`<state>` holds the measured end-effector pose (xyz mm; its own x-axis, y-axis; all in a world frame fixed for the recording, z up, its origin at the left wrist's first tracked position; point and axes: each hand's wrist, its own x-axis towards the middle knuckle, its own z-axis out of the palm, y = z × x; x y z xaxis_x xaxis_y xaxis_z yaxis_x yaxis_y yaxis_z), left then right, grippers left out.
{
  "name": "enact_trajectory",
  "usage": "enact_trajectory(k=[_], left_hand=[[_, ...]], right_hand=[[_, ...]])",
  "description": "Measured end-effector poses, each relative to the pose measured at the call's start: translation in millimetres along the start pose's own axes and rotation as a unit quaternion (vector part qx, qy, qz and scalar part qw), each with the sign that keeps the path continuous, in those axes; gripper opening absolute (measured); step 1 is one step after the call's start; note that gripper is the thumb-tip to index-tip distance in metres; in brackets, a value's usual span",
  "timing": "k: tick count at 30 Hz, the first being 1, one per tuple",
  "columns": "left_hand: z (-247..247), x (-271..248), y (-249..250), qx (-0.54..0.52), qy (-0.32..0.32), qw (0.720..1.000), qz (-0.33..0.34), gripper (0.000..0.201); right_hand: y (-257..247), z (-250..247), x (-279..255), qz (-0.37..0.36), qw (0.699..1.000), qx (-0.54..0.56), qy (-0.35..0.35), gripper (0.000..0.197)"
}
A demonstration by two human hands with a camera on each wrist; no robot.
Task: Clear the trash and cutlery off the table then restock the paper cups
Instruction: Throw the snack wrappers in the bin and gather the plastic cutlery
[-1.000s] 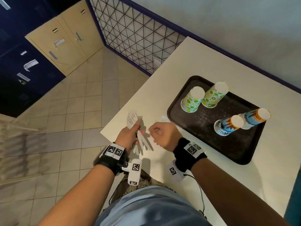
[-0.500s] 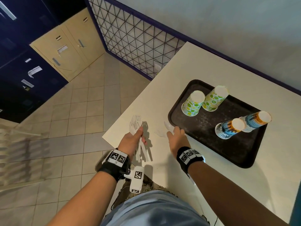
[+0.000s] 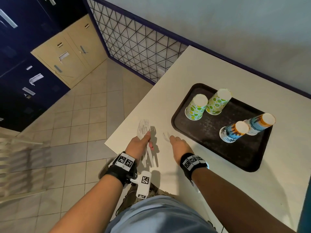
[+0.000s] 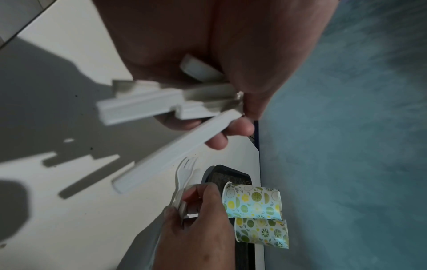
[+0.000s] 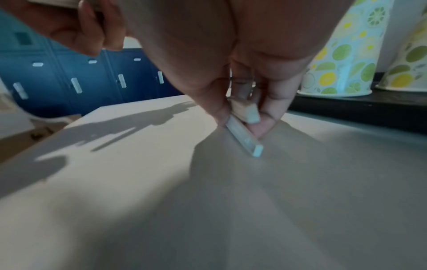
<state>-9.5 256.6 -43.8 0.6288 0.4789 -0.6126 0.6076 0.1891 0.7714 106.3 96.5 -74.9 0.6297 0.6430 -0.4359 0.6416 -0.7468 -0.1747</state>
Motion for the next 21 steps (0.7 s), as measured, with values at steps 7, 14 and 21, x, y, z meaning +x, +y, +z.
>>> enact_trajectory(k=[7, 14, 21], left_hand=[[10.7, -7.2, 24.9, -0.084, 0.037, 0.996, -0.015, 0.046], [15.7, -19.8, 49.5, -0.07, 0.04, 0.997, 0.011, 0.056], [25.2, -27.7, 57.5, 0.011, 0.061, 0.998, 0.031, 0.056]], right_hand=[[-10.9, -30.3, -15.0, -0.013, 0.967, 0.25, 0.052, 0.021], [-36.6, -59.9, -28.5, -0.026, 0.897, 0.419, 0.137, 0.023], [-41.2, -71.0, -41.8, 0.009, 0.836, 0.525, 0.161, 0.027]])
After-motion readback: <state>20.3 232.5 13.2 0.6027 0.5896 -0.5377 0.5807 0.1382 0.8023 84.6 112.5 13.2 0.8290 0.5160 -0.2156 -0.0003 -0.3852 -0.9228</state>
